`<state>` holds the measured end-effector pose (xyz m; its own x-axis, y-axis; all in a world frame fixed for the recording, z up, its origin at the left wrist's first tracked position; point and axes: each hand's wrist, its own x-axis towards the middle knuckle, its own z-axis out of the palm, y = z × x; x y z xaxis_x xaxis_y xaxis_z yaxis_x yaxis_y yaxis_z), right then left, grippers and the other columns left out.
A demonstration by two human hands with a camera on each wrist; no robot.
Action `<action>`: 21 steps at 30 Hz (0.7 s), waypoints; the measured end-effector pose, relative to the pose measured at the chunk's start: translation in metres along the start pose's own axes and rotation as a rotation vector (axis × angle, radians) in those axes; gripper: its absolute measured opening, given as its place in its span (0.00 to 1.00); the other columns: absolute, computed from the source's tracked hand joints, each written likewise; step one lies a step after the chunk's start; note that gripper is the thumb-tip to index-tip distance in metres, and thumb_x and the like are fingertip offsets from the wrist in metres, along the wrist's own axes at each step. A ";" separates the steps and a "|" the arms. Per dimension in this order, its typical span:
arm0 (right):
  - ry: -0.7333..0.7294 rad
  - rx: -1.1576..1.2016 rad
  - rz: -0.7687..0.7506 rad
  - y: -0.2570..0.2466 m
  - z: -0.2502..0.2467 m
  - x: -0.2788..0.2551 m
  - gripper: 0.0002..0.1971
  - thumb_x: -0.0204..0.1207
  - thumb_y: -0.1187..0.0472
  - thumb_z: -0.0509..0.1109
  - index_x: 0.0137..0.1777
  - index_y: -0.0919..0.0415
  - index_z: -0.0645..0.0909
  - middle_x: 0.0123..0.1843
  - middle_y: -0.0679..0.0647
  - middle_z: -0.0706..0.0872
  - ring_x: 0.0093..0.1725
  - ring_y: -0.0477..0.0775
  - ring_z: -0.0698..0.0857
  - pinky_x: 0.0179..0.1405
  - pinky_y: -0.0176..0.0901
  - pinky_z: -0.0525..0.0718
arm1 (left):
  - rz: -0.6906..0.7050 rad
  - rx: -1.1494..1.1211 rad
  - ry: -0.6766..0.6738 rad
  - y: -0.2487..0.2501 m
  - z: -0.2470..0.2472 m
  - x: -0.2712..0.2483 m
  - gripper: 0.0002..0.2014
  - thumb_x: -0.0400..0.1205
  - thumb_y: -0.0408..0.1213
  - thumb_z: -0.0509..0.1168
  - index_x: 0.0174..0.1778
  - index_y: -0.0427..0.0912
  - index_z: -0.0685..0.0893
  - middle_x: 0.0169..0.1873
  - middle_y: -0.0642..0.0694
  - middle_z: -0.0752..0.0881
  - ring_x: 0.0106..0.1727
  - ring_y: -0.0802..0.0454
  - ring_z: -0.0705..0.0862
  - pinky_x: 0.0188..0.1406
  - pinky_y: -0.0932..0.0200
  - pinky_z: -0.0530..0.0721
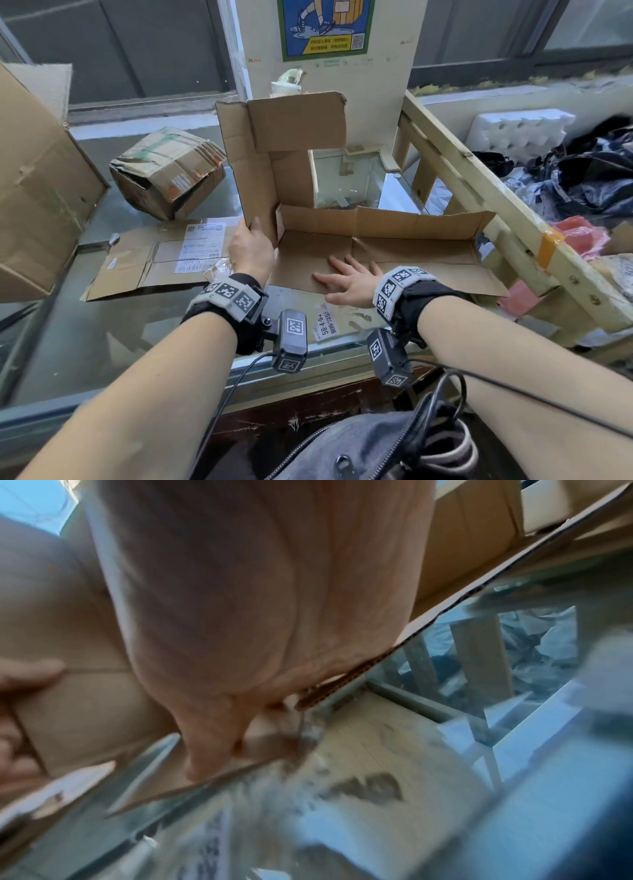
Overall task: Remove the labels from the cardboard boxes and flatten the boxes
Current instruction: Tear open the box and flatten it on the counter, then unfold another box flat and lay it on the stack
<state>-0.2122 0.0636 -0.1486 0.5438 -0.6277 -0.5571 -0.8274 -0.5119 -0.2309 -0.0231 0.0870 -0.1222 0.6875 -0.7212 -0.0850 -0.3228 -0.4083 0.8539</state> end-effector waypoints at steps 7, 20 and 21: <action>0.000 -0.001 -0.029 -0.010 -0.025 -0.011 0.24 0.85 0.55 0.58 0.80 0.43 0.64 0.86 0.49 0.50 0.85 0.55 0.45 0.78 0.44 0.48 | 0.077 -0.198 0.162 0.022 -0.014 -0.003 0.20 0.85 0.44 0.63 0.68 0.38 0.73 0.53 0.44 0.81 0.53 0.47 0.77 0.48 0.63 0.67; 0.860 1.030 0.122 -0.019 -0.098 -0.001 0.33 0.69 0.50 0.78 0.69 0.60 0.67 0.58 0.54 0.79 0.57 0.55 0.81 0.59 0.50 0.80 | 0.511 -0.176 0.256 0.057 -0.041 -0.003 0.22 0.81 0.31 0.65 0.72 0.44 0.76 0.46 0.50 0.82 0.46 0.53 0.80 0.46 0.74 0.72; 0.866 1.099 0.082 -0.021 -0.106 -0.001 0.34 0.66 0.49 0.79 0.68 0.60 0.69 0.58 0.56 0.80 0.55 0.55 0.83 0.57 0.51 0.82 | 0.532 -0.174 0.243 0.057 -0.043 -0.003 0.23 0.80 0.30 0.66 0.72 0.44 0.76 0.47 0.49 0.83 0.46 0.53 0.81 0.47 0.74 0.73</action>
<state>-0.1804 0.0133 -0.0586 0.0685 -0.9972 -0.0296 -0.3273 0.0056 -0.9449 -0.0156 0.0897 -0.0516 0.5964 -0.6448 0.4781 -0.5657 0.0849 0.8202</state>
